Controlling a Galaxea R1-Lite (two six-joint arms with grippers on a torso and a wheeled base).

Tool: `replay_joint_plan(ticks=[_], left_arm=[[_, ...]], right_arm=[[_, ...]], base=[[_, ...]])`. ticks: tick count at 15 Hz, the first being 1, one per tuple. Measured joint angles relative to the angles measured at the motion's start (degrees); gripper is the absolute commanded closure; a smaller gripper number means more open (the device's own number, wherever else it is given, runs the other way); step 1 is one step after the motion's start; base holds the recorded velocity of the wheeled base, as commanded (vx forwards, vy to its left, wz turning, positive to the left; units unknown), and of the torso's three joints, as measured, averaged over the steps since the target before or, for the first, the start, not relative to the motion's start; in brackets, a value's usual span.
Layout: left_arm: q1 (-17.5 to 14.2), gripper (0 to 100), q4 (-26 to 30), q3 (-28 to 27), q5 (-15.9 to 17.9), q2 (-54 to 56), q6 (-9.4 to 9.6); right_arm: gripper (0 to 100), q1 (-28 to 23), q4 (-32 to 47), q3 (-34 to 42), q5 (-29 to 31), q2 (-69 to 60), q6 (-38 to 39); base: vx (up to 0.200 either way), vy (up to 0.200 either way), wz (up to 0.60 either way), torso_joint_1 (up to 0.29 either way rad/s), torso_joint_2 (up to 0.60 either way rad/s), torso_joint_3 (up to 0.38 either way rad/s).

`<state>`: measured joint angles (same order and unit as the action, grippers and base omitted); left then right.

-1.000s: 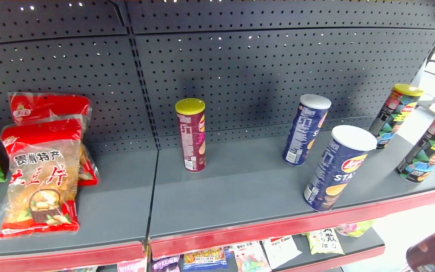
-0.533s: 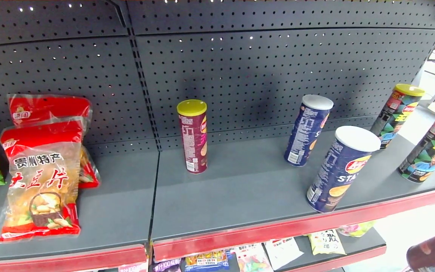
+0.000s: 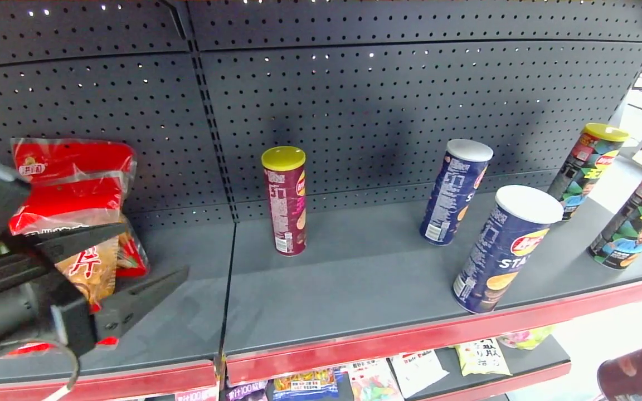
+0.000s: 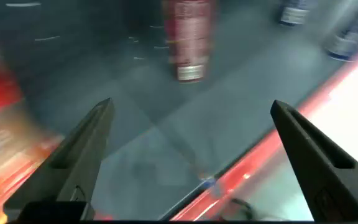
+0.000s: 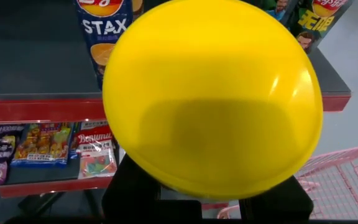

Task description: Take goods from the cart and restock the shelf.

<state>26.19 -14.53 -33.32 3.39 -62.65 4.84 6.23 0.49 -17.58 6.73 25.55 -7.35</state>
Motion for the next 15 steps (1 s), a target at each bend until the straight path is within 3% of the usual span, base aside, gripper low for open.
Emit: replay_joint_plan(ticks=[5, 7, 9, 12, 15], left_arm=[[-3.78, 0, -4.16, -9.65, 10.07, -17.23, -1.69], [-4.11, 0, -7.03, -10.64, 11.45, -21.5, -1.62], [-4.17, 0, -12.78, -11.14, 12.57, -25.81, -0.5], [-4.77, 0, -24.55, -12.37, 13.82, -33.27, 3.28], [-4.86, 0, -28.27, -16.07, 13.45, -39.23, 4.33]], right_arm=[[100, -0.11, 6.49, -0.02, -0.13, -3.06, 0.0], [100, -0.15, 6.46, -0.02, -0.16, -3.54, 0.0], [100, -0.17, 6.51, -0.02, -0.16, -3.54, 0.0], [100, -0.26, 6.49, -0.06, -0.16, -3.36, 0.07], [100, -0.26, 6.46, -0.15, -0.13, -3.32, 0.76]], base=[[0.0, 0.0, 0.0, 0.0, 0.0, 0.0], [0.0, 0.0, 0.0, 0.0, 0.0, 0.0], [0.0, 0.0, 0.0, 0.0, 0.0, 0.0], [0.0, 0.0, 0.0, 0.0, 0.0, 0.0], [0.0, 0.0, 0.0, 0.0, 0.0, 0.0]])
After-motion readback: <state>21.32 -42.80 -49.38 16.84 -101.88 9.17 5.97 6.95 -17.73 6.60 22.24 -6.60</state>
